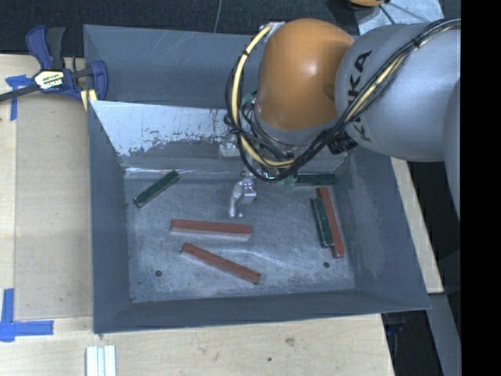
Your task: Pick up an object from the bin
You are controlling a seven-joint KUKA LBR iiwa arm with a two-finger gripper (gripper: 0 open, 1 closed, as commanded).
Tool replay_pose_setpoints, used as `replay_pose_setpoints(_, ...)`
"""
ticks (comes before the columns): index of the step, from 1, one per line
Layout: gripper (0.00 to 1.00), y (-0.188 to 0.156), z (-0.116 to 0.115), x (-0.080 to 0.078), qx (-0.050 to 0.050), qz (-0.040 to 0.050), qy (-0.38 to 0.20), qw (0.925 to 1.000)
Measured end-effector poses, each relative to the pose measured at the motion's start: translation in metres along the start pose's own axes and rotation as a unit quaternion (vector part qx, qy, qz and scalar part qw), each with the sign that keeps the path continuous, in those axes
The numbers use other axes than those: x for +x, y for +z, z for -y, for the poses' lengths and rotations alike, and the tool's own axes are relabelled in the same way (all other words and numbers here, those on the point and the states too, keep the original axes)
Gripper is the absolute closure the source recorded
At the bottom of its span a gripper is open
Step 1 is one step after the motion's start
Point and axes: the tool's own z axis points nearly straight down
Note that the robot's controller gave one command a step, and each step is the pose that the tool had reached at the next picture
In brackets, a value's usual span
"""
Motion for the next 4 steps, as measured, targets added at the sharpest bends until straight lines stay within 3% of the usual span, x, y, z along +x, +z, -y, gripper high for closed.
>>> replay_pose_setpoints(1,0.00,-0.005,0.001,-0.002,0.000,0.0043,0.001,1.0000)
replay_pose_setpoints(2,0.00,0.072,-0.022,0.010,-0.001,0.0058,0.031,0.9995)
replay_pose_setpoints(3,0.00,0.119,-0.028,0.012,0.000,0.0031,0.035,0.9994)
replay_pose_setpoints(4,0.00,0.082,-0.031,0.021,-0.001,0.0040,0.096,0.9954)
